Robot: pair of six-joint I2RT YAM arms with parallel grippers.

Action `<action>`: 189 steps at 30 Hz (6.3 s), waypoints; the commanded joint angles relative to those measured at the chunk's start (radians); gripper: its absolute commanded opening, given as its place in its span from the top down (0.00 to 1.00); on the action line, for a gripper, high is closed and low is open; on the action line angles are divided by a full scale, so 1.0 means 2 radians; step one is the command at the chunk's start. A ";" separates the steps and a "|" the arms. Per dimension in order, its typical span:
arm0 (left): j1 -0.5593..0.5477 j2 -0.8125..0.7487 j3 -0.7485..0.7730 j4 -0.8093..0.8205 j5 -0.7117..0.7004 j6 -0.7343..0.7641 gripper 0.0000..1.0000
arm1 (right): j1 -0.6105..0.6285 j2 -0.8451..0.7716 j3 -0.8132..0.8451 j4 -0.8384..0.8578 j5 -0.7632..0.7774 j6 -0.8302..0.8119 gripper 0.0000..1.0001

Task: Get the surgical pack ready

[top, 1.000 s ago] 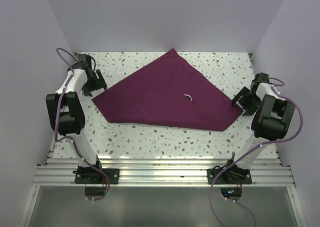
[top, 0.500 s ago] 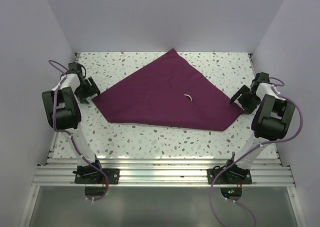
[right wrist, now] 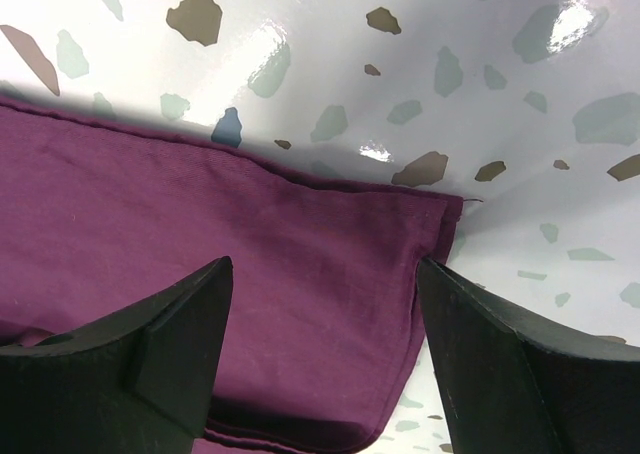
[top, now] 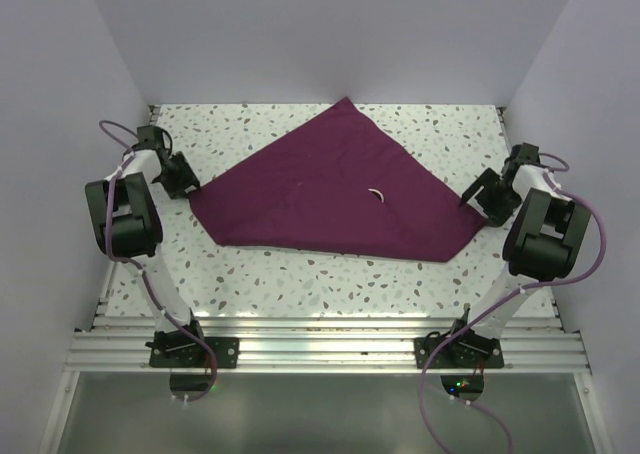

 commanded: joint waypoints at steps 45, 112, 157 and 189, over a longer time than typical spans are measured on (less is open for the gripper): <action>-0.342 -0.015 0.193 0.039 0.205 -0.260 1.00 | 0.052 0.040 -0.033 -0.008 -0.036 0.008 0.89; -0.312 -0.183 0.012 0.022 0.152 -0.033 0.20 | -0.051 0.022 -0.031 -0.001 -0.025 -0.041 0.39; -0.255 -0.200 -0.012 -0.069 0.041 -0.021 0.20 | 0.266 0.032 0.314 -0.088 -0.106 0.050 1.00; -0.223 -0.269 -0.067 -0.077 0.060 -0.027 0.20 | 0.205 0.017 0.241 -0.057 -0.034 0.034 1.00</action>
